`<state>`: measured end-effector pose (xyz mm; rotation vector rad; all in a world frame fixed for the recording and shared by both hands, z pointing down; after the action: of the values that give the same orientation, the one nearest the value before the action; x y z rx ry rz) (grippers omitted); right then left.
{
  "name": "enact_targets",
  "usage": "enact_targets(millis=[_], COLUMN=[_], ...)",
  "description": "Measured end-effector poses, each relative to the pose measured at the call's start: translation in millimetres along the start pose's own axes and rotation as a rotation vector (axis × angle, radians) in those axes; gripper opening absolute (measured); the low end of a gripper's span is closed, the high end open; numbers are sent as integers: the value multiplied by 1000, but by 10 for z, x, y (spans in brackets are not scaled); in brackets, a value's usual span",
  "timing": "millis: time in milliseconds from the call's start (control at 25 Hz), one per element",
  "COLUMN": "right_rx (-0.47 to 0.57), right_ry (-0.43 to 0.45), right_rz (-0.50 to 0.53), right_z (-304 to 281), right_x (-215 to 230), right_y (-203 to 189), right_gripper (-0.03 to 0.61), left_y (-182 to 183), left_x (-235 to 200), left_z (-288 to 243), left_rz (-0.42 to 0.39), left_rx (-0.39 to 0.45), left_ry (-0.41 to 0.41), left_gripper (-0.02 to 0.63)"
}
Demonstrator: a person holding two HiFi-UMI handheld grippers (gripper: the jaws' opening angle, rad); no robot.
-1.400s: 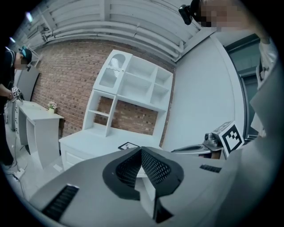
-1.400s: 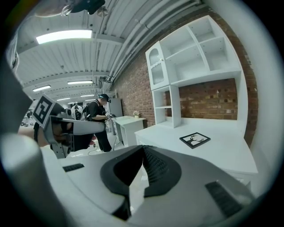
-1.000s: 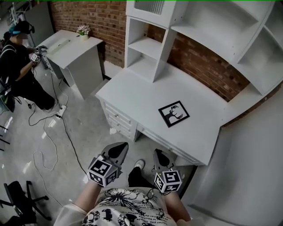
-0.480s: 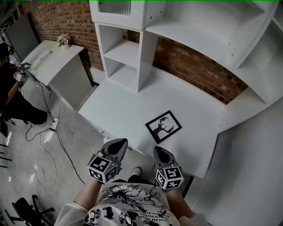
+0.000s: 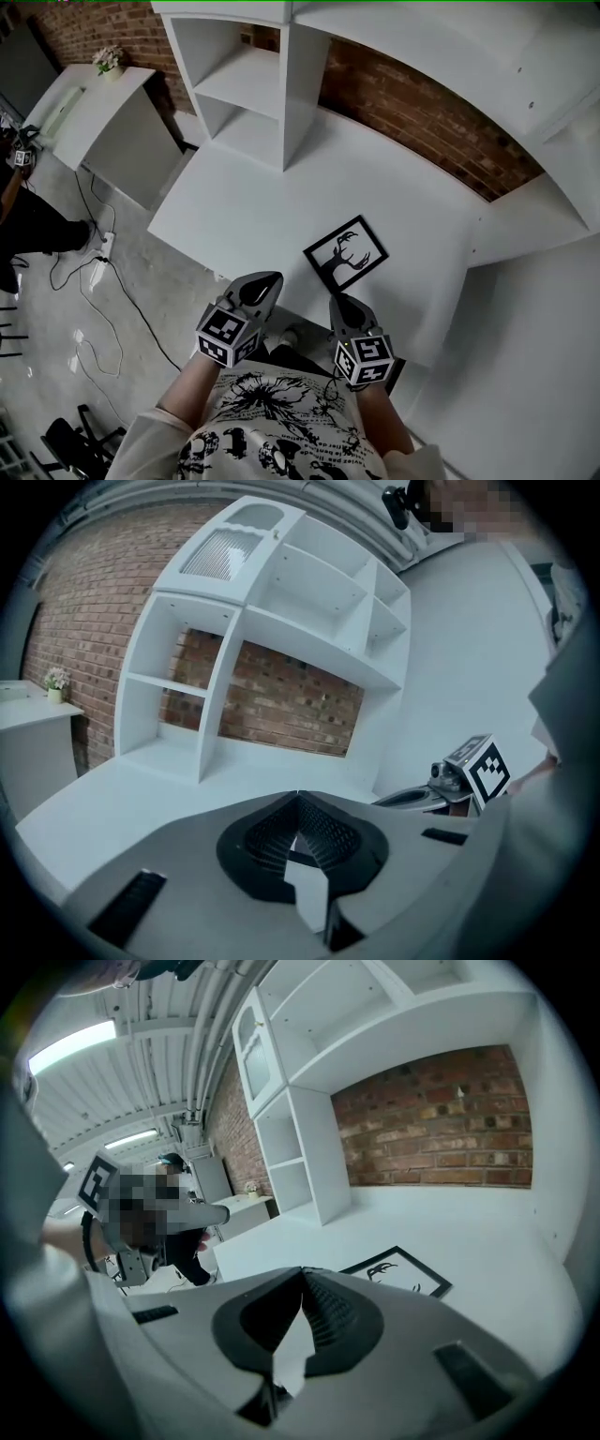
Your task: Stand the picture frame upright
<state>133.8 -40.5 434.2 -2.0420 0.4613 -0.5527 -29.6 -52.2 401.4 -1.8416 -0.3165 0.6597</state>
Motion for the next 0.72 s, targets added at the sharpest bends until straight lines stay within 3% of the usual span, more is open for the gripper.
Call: enact_targets(millis=[200,480,600,720], right_rx=[-101,-155,-206,-277], right_ry=[18,-89,-118,-129], right_rz=[19,6,-9,13], right_z=[-287,-688,-864,-1040], right_x=[-42,-79,-85,-82], right_y=[-146,-239,-310,-398], right_gripper=[5,5,5,12], left_y=[-133,-252,-317,-381], left_x=[-186,-501,-631,-754], left_z=[-239,-475,-503,-532], left_rz=[1,10,46,29], left_rx=[-42,-124,-175,-221], left_ry=[-113,-256,-306,-343], left_gripper=[11,11,11,11])
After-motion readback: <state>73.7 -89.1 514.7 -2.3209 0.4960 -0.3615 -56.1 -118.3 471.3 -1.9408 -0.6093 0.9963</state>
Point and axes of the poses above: the fingertips, and each gripper's own axes: z backward along the fingers, x to its right, y out of its top, the point moved 4 cm from there along z, backward along the fingers, and after that the axes turned 5 degrees about x, right-handed, at the moved point
